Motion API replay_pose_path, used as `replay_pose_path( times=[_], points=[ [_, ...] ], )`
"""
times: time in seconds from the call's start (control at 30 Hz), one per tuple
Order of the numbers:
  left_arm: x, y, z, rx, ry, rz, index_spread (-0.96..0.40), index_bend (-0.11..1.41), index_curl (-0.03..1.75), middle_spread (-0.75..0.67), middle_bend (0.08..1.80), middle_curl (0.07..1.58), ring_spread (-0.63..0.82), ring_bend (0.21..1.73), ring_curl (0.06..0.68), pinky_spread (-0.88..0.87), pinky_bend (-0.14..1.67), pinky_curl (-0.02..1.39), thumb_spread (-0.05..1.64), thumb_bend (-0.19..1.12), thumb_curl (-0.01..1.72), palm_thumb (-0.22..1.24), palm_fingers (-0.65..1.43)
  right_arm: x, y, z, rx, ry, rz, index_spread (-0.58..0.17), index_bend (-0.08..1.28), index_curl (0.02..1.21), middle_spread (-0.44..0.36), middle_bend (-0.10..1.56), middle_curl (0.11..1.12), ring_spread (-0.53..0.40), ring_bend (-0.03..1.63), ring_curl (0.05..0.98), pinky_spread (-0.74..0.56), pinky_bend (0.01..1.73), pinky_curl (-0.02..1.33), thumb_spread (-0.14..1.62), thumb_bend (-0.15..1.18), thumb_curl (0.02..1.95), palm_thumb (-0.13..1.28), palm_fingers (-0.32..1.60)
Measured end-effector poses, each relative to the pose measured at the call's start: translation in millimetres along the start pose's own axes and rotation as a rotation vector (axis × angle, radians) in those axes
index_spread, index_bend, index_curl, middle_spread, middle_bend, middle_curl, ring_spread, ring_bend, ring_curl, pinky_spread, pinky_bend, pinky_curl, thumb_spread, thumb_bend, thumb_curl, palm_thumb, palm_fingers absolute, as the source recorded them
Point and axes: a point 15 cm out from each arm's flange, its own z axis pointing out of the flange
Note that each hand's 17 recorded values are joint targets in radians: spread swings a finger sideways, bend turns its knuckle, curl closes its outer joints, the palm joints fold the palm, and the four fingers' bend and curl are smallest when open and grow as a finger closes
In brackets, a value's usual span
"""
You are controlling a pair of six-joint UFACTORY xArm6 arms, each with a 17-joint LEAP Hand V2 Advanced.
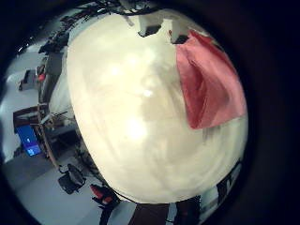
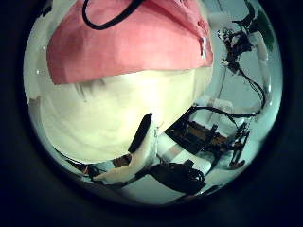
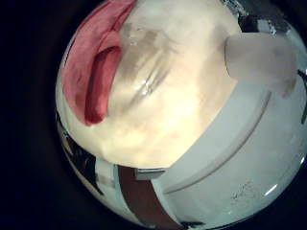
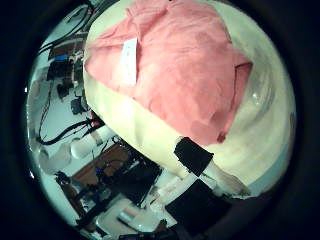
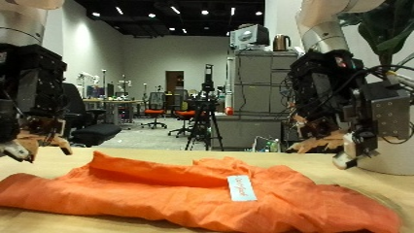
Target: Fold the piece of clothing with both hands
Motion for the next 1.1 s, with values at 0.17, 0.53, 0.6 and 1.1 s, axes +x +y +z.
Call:
replay_pose_path(
  times=[0.17, 0.53, 0.6, 1.1],
  points=[
    [0.0, 0.8, -5.8, 0.012, -0.007, -0.002, -0.09, 0.14, 0.26, 0.28, 0.17, 0.23, 0.52, 0.36, 0.244, 0.54, 0.23, 0.32, 1.13, -0.03, 0.25, 0.26, -0.07, 7.0, -11.5, 10.0, 0.018, 0.001, 0.027, -0.331, 0.15, 0.28, 0.071, 0.19, 0.33, 0.149, 0.24, 0.254, 0.31, 0.24, 0.31, 0.96, -0.04, 0.3, 0.44, 0.1],
    [5.4, 0.0, -20.4, 0.046, -0.005, -0.001, -0.08, 0.15, 0.26, 0.29, 0.17, 0.23, 0.53, 0.36, 0.242, 0.54, 0.23, 0.32, 1.06, -0.03, 0.25, 0.19, -0.07, 7.1, -15.5, 22.7, 0.001, -0.003, 0.04, -0.216, 0.16, 0.26, 0.094, 0.27, 0.35, 0.171, 0.3, 0.267, 0.35, 0.28, 0.32, 0.91, -0.02, 0.31, 0.47, 0.23],
    [7.4, -1.3, -20.9, 0.047, -0.004, 0.002, -0.08, 0.15, 0.26, 0.29, 0.17, 0.23, 0.53, 0.36, 0.242, 0.54, 0.23, 0.32, 1.05, -0.03, 0.25, 0.19, -0.07, 6.5, -16.1, 25.5, -0.004, -0.005, 0.04, -0.2, 0.16, 0.27, 0.074, 0.29, 0.36, 0.144, 0.31, 0.269, 0.34, 0.26, 0.32, 0.91, -0.02, 0.32, 0.48, 0.25],
    [8.9, 1.9, -30.7, 0.056, -0.01, 0.004, -0.08, 0.15, 0.26, 0.29, 0.17, 0.23, 0.53, 0.36, 0.243, 0.55, 0.23, 0.32, 1.03, -0.02, 0.26, 0.18, -0.07, 6.5, -16.8, 41.7, -0.041, -0.008, 0.032, -0.164, 0.17, 0.29, 0.03, 0.35, 0.38, 0.029, 0.37, 0.273, 0.25, 0.24, 0.3, 0.91, -0.01, 0.34, 0.59, 0.39]
  ],
)
